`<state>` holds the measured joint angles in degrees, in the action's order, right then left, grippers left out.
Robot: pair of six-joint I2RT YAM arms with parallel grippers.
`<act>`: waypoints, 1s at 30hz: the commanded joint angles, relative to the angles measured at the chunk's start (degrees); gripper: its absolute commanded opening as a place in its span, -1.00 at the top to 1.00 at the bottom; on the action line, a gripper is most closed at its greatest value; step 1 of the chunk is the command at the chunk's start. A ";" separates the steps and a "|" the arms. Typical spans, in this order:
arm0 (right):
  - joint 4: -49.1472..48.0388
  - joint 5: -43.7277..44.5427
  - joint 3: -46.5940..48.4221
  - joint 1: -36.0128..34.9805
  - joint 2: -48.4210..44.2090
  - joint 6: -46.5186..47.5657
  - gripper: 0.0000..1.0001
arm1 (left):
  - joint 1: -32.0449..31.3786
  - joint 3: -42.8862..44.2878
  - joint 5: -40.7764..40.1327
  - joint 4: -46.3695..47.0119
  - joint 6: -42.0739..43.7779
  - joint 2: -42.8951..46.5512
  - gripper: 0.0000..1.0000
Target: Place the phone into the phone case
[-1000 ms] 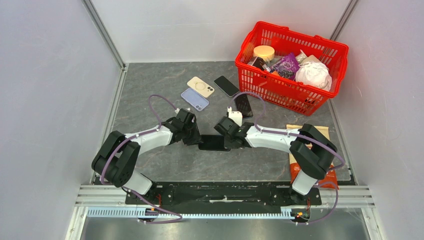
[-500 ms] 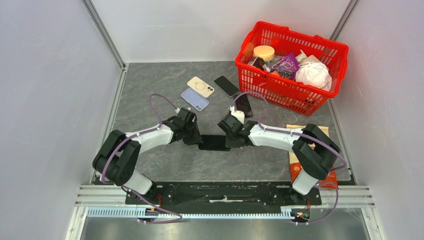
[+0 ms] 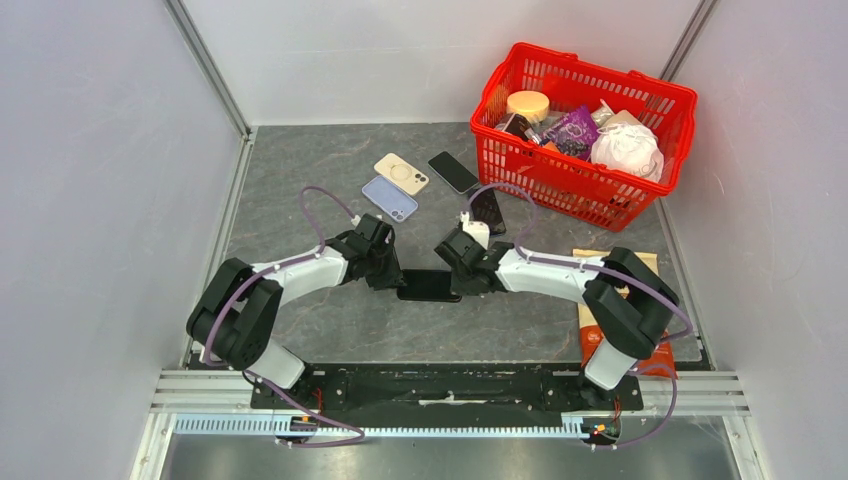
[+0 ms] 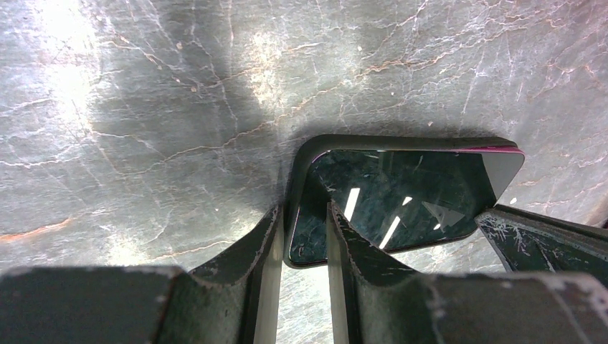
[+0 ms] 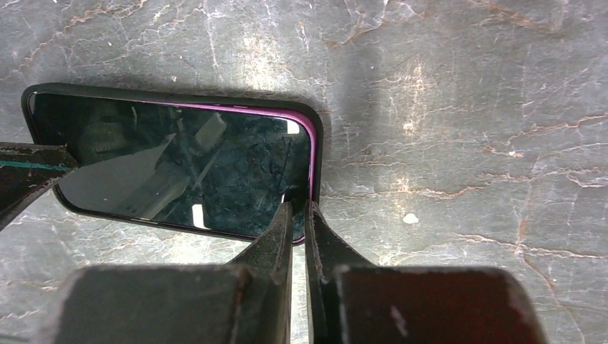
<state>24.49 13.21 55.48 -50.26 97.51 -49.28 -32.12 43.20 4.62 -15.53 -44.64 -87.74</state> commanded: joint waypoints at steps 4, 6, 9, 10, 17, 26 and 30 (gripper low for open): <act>-3.27 1.58 -4.69 -6.66 19.99 -6.39 0.93 | -0.49 1.45 -2.24 -0.82 1.71 -2.00 0.35; -3.82 1.09 -4.68 -6.95 21.11 -6.62 0.95 | -0.49 1.60 -2.30 -0.82 1.58 -2.10 0.35; -2.05 2.84 -4.65 -6.67 18.51 -5.83 0.91 | -0.53 1.97 -2.68 -1.34 1.66 -1.88 0.35; -0.90 3.38 -4.45 -6.25 16.53 -5.27 0.90 | -0.49 2.06 -2.84 -1.47 1.75 -1.78 0.35; 3.77 4.56 1.31 -2.13 0.42 1.87 0.46 | -0.49 3.07 -3.10 -2.66 2.17 -0.01 0.33; -1.78 -2.02 9.20 5.95 1.85 10.99 0.11 | -0.79 4.37 -3.79 -6.30 3.09 6.25 0.13; -3.23 -2.78 11.76 8.05 5.73 12.75 0.06 | -2.75 2.99 -3.99 -7.15 1.49 8.70 0.09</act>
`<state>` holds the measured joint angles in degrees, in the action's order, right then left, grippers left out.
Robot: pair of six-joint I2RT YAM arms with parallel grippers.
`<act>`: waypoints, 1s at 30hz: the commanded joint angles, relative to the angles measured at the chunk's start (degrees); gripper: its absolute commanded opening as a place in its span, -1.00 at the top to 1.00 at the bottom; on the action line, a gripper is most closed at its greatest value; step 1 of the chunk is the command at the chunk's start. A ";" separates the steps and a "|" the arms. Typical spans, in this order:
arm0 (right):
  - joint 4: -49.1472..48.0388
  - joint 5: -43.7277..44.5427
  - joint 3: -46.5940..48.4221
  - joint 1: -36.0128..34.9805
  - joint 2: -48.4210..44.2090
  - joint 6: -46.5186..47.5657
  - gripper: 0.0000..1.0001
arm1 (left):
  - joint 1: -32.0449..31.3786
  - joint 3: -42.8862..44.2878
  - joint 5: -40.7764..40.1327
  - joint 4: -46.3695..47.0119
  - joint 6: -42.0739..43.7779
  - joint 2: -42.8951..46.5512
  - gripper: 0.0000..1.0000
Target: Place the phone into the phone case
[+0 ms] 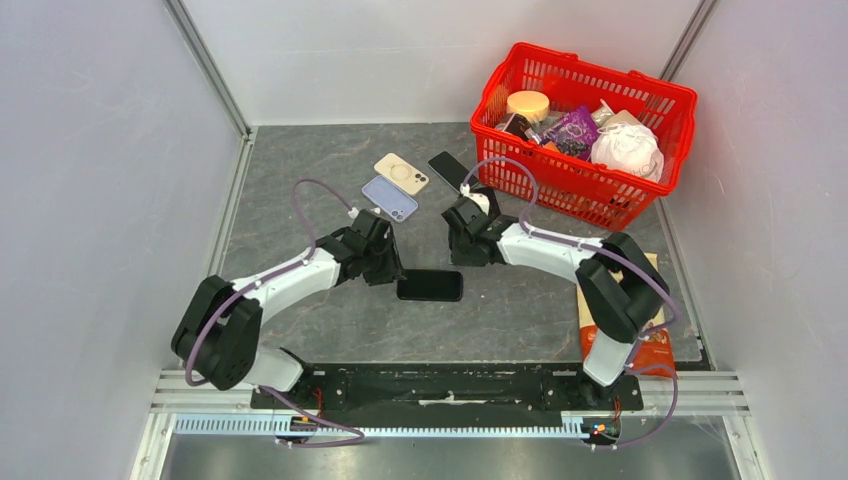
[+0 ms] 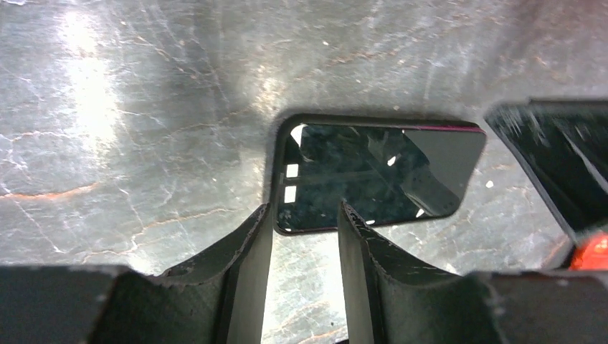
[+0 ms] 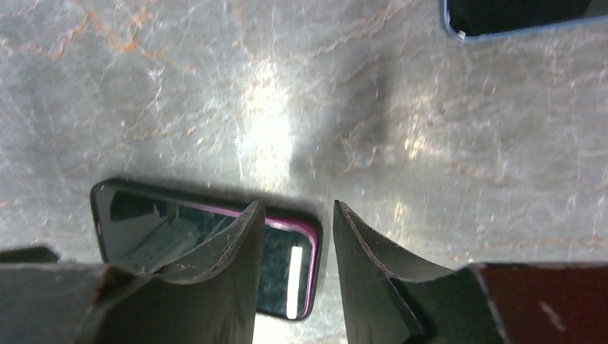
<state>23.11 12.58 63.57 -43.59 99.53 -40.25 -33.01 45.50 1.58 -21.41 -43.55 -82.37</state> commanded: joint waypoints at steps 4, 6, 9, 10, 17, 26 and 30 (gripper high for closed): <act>-0.60 -3.31 7.39 1.67 8.70 4.74 0.08 | -5.27 -1.24 -0.77 -0.29 -2.57 4.35 0.09; -0.26 -3.47 7.82 1.68 9.93 4.75 0.10 | -6.84 -2.09 -0.62 0.67 -3.88 4.49 0.09; -0.33 -4.14 6.52 1.56 10.31 4.19 0.12 | -8.78 -3.40 -0.08 2.24 -5.57 4.13 0.09; -0.47 -4.20 5.59 1.22 10.11 3.96 0.13 | -9.13 -3.82 0.16 2.78 -6.23 3.97 0.09; -1.24 -2.82 -2.26 -3.12 6.58 0.68 0.17 | -9.61 -7.72 -3.34 6.41 -11.44 4.67 -0.17; -2.37 -2.89 -11.23 -9.03 0.92 -7.03 0.22 | -8.10 -4.94 -6.34 9.50 -10.99 -0.70 -0.41; -3.21 -3.31 -15.72 -11.86 -3.92 -10.94 0.23 | -6.12 -1.07 -4.69 10.72 -8.53 -5.48 -0.41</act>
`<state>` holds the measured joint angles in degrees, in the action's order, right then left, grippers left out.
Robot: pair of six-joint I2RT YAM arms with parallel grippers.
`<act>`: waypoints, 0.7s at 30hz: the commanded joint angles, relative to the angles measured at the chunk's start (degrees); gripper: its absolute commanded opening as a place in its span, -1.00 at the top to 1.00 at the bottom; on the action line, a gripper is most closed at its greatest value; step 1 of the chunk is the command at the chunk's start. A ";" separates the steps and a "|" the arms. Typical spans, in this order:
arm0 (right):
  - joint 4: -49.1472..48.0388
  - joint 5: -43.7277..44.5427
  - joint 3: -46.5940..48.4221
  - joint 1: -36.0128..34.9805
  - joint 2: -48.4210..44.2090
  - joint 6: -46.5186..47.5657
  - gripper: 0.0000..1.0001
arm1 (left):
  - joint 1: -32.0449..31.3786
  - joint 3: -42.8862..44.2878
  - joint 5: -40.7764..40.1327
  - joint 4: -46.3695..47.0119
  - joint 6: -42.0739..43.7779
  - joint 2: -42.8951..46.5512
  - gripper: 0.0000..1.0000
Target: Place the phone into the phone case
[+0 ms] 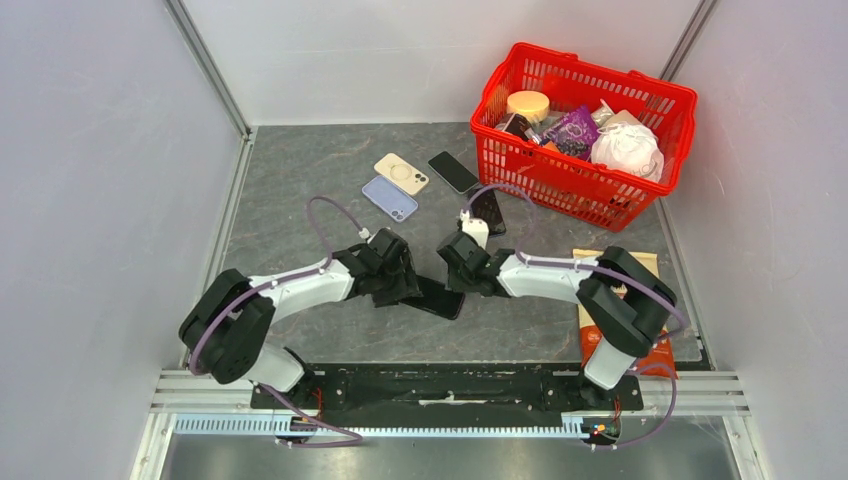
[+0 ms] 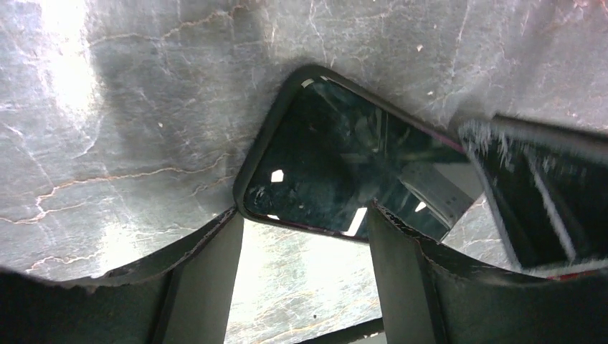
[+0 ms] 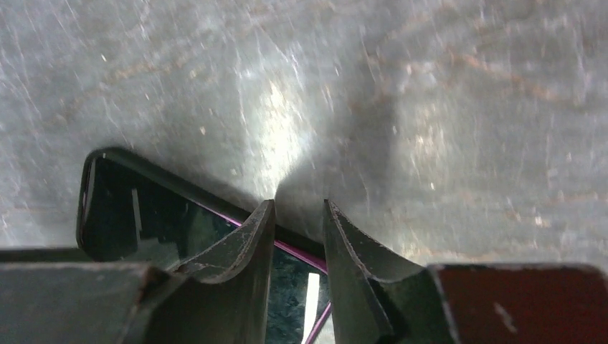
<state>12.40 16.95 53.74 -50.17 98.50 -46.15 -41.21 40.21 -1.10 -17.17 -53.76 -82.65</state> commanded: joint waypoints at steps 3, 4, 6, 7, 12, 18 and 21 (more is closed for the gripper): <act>6.89 -7.90 -8.11 -6.52 -5.54 -7.19 0.24 | 2.18 9.25 -0.33 6.52 3.70 -9.83 -0.41; 6.55 -7.92 -8.69 -6.77 -6.22 -7.56 0.23 | 2.19 11.16 0.46 6.45 4.27 -11.76 -0.41; 6.35 -8.06 -9.37 -6.91 -6.95 -7.91 0.23 | 2.19 14.44 1.89 6.33 5.46 -14.85 -0.40; 6.48 -8.03 -9.56 -6.92 -7.04 -7.97 0.23 | 2.19 16.25 2.70 5.55 6.03 -15.91 -0.39; 8.78 -5.29 -10.02 -6.50 -9.30 -7.71 0.14 | 2.19 18.26 3.74 2.58 8.60 -15.84 -0.37; 8.46 -8.09 -12.72 -5.64 -16.97 -7.07 0.09 | 2.01 11.10 3.52 -0.51 10.15 -7.40 -0.33; 4.82 -12.46 -13.93 -5.80 -18.67 -7.31 0.10 | 1.87 7.44 4.60 -0.98 10.51 -3.63 -0.31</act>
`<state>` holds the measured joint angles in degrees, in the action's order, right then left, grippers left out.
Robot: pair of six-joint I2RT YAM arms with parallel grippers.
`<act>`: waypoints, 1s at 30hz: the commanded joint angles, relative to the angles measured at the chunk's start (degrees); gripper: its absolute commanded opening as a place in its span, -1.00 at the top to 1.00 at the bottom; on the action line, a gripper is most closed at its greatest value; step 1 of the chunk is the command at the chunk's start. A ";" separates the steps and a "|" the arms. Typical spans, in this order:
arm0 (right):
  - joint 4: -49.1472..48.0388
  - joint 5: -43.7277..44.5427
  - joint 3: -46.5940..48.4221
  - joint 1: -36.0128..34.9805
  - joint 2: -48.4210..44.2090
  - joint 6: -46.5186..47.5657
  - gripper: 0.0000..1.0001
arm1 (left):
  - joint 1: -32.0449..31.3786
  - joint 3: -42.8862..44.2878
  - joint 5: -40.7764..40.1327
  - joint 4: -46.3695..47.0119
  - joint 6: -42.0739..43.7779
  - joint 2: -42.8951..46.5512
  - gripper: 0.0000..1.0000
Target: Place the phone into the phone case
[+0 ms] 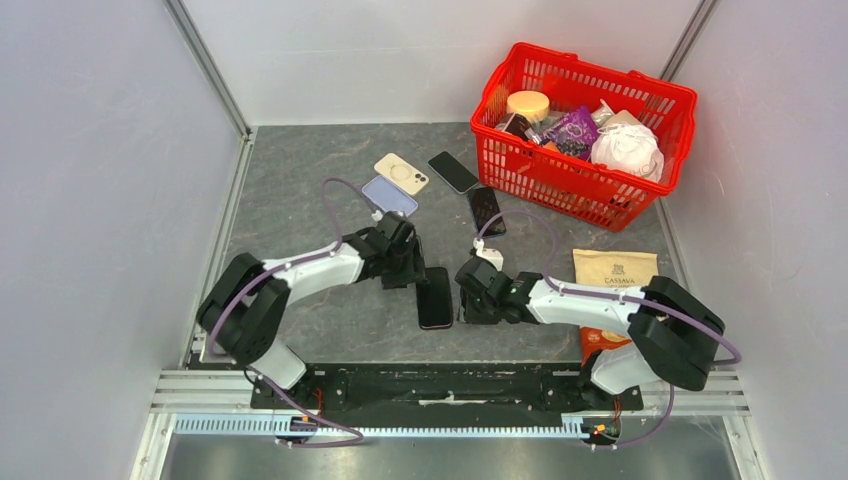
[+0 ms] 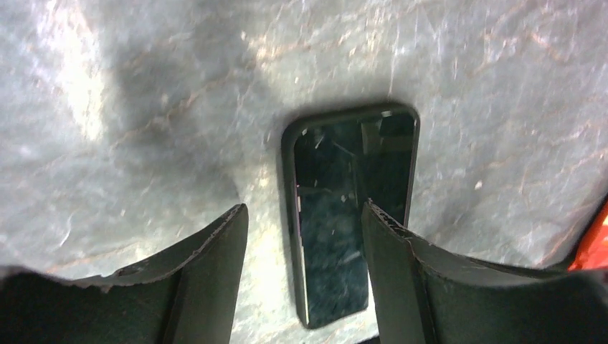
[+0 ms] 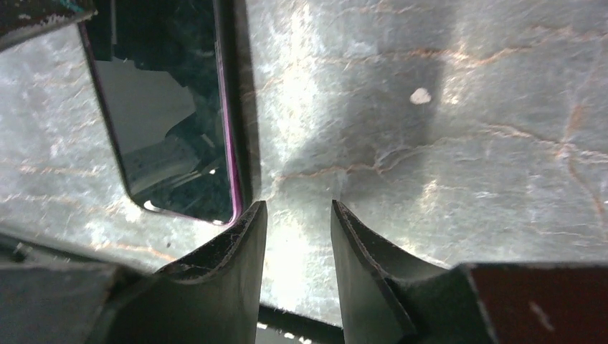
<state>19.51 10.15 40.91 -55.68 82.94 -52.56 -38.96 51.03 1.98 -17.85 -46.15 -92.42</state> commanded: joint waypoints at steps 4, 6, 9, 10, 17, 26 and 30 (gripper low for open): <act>-4.66 -6.60 -0.52 -0.99 -2.02 -1.43 0.09 | -1.69 -6.54 3.24 -0.01 2.82 8.77 -0.25; -5.66 -6.49 0.24 -1.09 -0.41 -1.62 0.10 | -2.31 -7.37 4.28 0.47 2.74 9.13 -0.22; -6.35 -6.40 1.87 -1.40 2.85 -1.85 0.19 | -3.29 -8.00 4.70 0.80 2.46 8.71 -0.15; -5.91 -5.96 2.55 -1.52 3.94 -2.00 0.24 | -3.48 -8.20 4.68 0.86 2.47 8.59 -0.13; -2.29 -1.88 4.46 -3.12 7.95 -2.98 0.59 | -4.08 -8.82 3.74 0.99 2.47 7.76 -0.01; 4.97 3.50 7.64 -7.96 13.77 -4.04 1.00 | -5.85 -8.51 2.81 0.88 2.29 4.93 0.12; 5.48 4.48 9.39 -11.20 19.51 -5.47 1.00 | -6.03 -8.23 2.23 0.87 1.90 4.55 0.14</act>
<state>25.82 13.98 51.42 -63.16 92.47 -55.59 -44.45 42.68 5.08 -17.43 -45.32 -86.65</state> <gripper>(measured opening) 0.009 0.436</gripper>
